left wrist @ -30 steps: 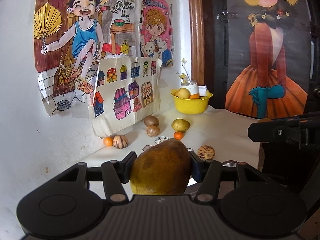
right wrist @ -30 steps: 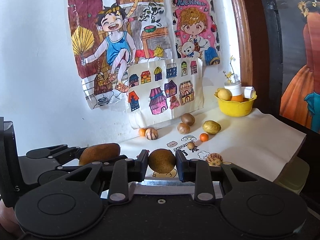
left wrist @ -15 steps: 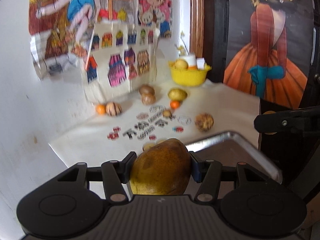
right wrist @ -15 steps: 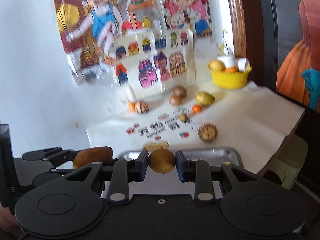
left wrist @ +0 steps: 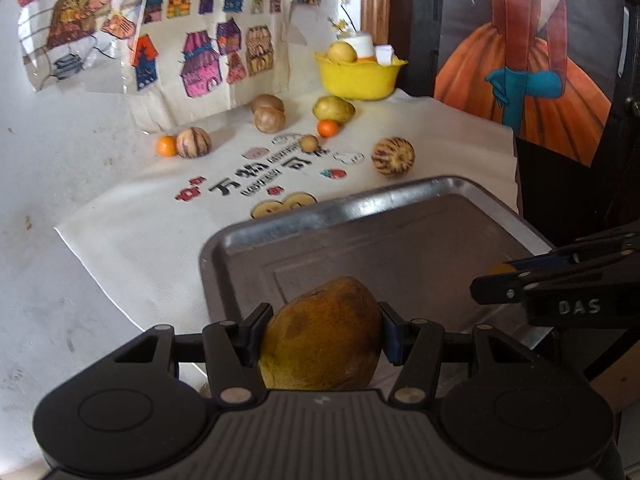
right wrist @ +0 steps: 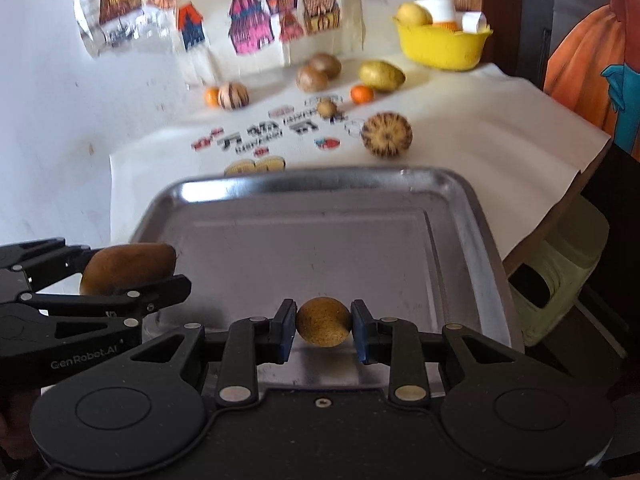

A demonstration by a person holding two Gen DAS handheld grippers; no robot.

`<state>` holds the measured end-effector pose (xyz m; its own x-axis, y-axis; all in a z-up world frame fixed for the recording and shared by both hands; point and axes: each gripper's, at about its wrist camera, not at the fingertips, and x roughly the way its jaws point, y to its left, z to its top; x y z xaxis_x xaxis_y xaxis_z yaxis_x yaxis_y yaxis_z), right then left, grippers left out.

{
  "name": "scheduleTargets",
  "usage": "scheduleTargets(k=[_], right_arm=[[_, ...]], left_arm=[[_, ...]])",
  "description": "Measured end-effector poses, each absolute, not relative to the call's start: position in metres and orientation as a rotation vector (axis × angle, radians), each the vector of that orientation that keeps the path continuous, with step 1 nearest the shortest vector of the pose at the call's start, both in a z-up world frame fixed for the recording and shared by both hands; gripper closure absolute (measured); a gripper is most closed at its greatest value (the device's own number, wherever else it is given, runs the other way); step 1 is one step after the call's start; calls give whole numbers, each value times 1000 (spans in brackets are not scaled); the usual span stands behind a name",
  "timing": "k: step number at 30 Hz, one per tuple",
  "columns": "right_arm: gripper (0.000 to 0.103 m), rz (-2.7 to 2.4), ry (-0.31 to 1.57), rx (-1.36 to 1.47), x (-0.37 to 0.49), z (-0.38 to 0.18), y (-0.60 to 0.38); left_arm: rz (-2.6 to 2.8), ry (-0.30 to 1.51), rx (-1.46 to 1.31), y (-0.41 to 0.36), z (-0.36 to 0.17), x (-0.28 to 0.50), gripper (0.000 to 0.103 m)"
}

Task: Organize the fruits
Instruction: 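Lower the mango and kiwi into the tray and open both grippers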

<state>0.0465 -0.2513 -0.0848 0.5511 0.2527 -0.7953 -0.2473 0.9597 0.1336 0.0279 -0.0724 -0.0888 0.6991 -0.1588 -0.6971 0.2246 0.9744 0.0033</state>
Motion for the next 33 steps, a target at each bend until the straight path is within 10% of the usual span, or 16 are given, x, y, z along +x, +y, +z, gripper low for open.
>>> scheduleTargets(k=[33], right_arm=[[67,287,990,15,51,-89,-250]], left_arm=[[-218,824,121,-80,-107,32,33]])
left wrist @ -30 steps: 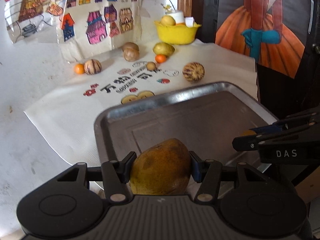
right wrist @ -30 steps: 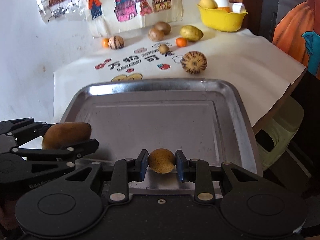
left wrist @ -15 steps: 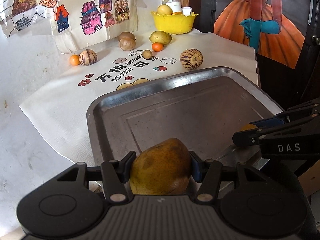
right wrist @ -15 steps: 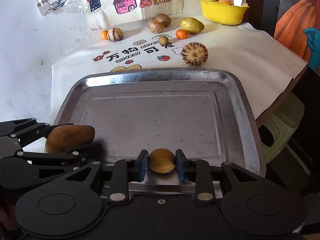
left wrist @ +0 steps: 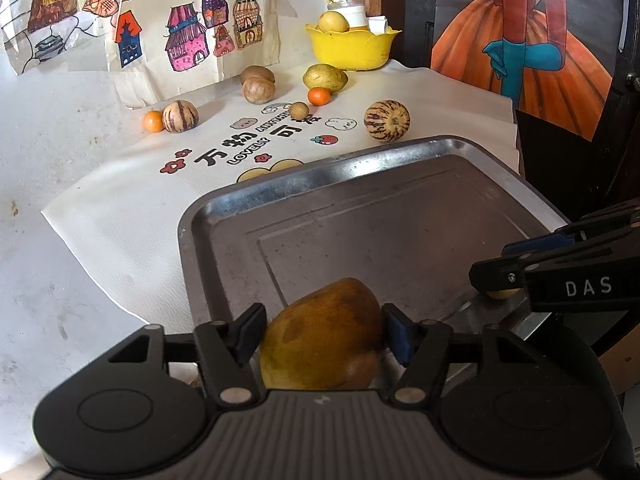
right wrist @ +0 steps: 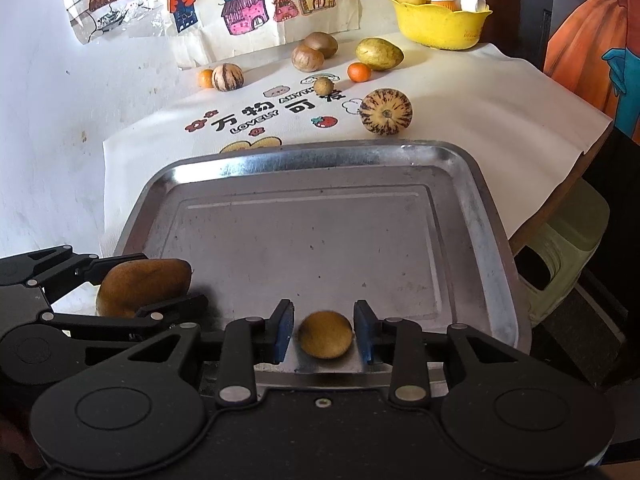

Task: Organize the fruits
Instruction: 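Lower the mango and kiwi into the tray and open both grippers, then withdraw both tools from the tray toward the fruits on the sheet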

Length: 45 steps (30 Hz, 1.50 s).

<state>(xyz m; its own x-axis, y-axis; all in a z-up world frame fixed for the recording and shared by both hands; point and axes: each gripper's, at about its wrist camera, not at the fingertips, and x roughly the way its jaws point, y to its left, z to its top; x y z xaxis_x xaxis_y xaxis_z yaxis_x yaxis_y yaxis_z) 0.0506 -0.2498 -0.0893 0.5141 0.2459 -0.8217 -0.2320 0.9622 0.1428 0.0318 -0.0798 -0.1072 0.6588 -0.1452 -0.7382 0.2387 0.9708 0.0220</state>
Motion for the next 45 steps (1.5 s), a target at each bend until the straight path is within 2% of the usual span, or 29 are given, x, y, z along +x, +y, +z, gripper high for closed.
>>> scheduleTargets(k=[5,8,10,14,16,18,19,25,35,45], right_arm=[[66,285,971,25,50,-83,-252],[59,284,959,34,50,-79,-252],[48,285,950,38,49,-76,-252],[36,285,922,49,47,-67,-252],[18,286,898,63,46,-62,-254],[4,294,868,77,44,-56,-256],[1,299,854,82,43,-53,-256],[1,321,788,149,41,-36,-261],[0,361,563,387,27,-1,-285],[0,453,592,544,38,15,-292]], left_arm=[[-218,820,123,-80,-106,32,32],[-216,815,124,-80,-104,32,29],[-216,806,123,-80,-103,32,25],[-220,785,124,-80,-98,30,19],[-224,777,122,-80,-97,30,16],[-225,771,117,-79,-95,30,10],[-222,769,113,-78,-94,30,6],[-216,750,86,-73,-86,30,2],[-179,637,48,-61,-61,29,1],[-140,611,-20,-36,-34,48,1]])
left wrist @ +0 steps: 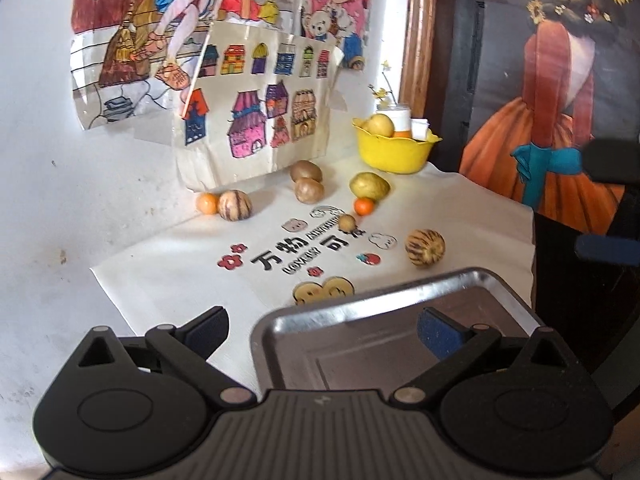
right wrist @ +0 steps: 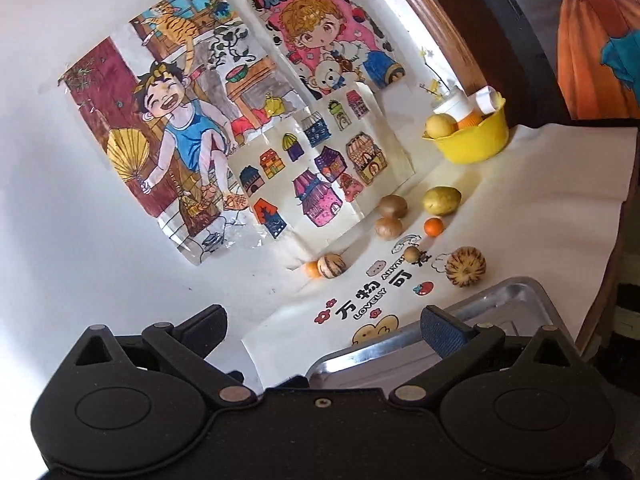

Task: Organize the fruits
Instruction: 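Withdraw both tools from the tray toward the fruits on the sheet, then grasp a purple-striped pepino melon with the left gripper while the right tool approaches another striped melon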

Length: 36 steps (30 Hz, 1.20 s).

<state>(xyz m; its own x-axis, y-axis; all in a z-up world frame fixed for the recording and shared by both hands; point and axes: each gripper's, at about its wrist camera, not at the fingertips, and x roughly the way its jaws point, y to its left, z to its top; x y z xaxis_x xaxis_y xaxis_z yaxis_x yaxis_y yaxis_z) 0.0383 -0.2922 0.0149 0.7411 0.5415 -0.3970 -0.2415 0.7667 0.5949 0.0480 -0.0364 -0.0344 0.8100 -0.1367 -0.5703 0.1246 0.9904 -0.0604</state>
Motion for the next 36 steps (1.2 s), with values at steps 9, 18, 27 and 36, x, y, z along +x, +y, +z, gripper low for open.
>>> scheduleTargets(k=[9,18,27,36], right_arm=[[0,443,603,401,55,31,-283],[0,336,698,274,119,18,-276],[0,266,829,129,204,-36,-271],[0,274,908,109,254,-74,-259]], left_arm=[[-85,577,-2,-22,-22,80,1],[-59,575,9,-16,-26,131,1],[-26,597,6,-5,-43,196,1],[-18,644,33,-6,-74,258,1]])
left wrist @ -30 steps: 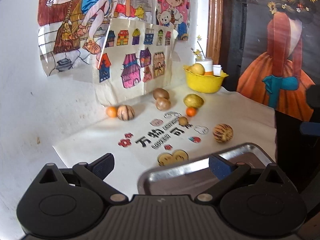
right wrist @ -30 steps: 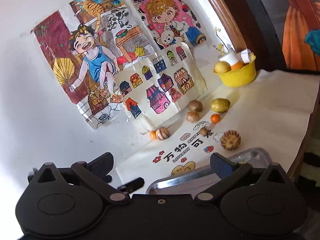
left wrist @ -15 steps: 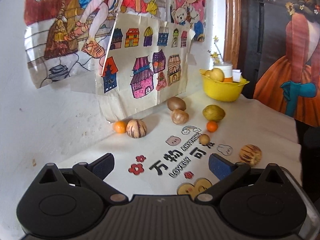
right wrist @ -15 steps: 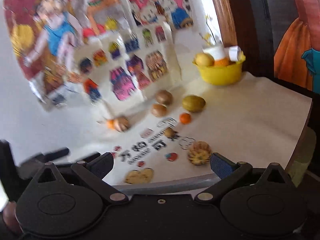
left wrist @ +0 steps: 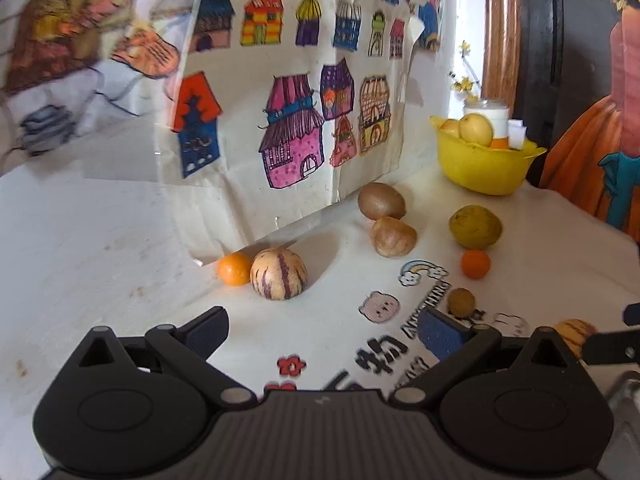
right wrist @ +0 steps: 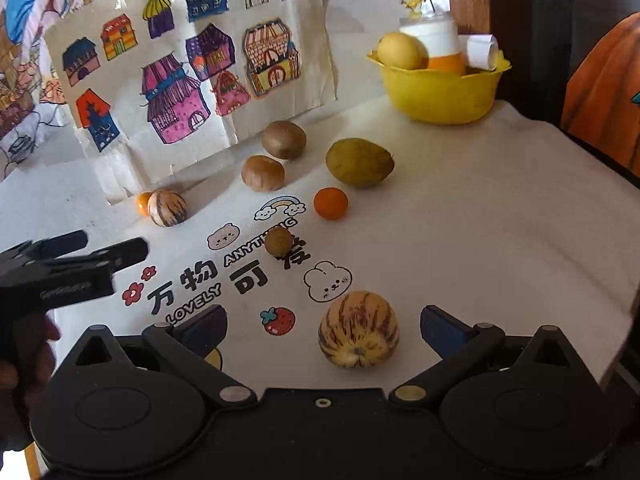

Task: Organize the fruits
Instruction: 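Grasp a purple-striped pepino melon with the left gripper while the right tool approaches another striped melon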

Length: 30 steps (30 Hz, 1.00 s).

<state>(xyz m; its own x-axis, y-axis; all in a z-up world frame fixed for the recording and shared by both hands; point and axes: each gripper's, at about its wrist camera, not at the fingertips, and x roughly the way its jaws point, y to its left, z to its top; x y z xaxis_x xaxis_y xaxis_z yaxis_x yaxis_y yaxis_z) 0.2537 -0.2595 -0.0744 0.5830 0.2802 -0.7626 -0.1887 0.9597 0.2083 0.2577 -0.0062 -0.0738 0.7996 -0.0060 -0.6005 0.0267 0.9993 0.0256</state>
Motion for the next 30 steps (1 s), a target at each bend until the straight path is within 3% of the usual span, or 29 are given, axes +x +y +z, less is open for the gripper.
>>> scheduleTargets(k=[11,19,25,26,30], right_arm=[[0,280,929,122,281,-92,-262],[0,292,951,141,291,-104,-263],[0,293,953,145,293,-105,-265],[0,294,952,146,292,-105,-265],[0,296,949,150,291,-104,-267]], left_arm=[[117,680,-10,1,-105,337,1],[194,738,-41,1,-127,362,17],[243,716,-71,-3,-135,367,17],[251,708,-72,-4,-136,367,19],[243,688,-94,3,-133,358,51]])
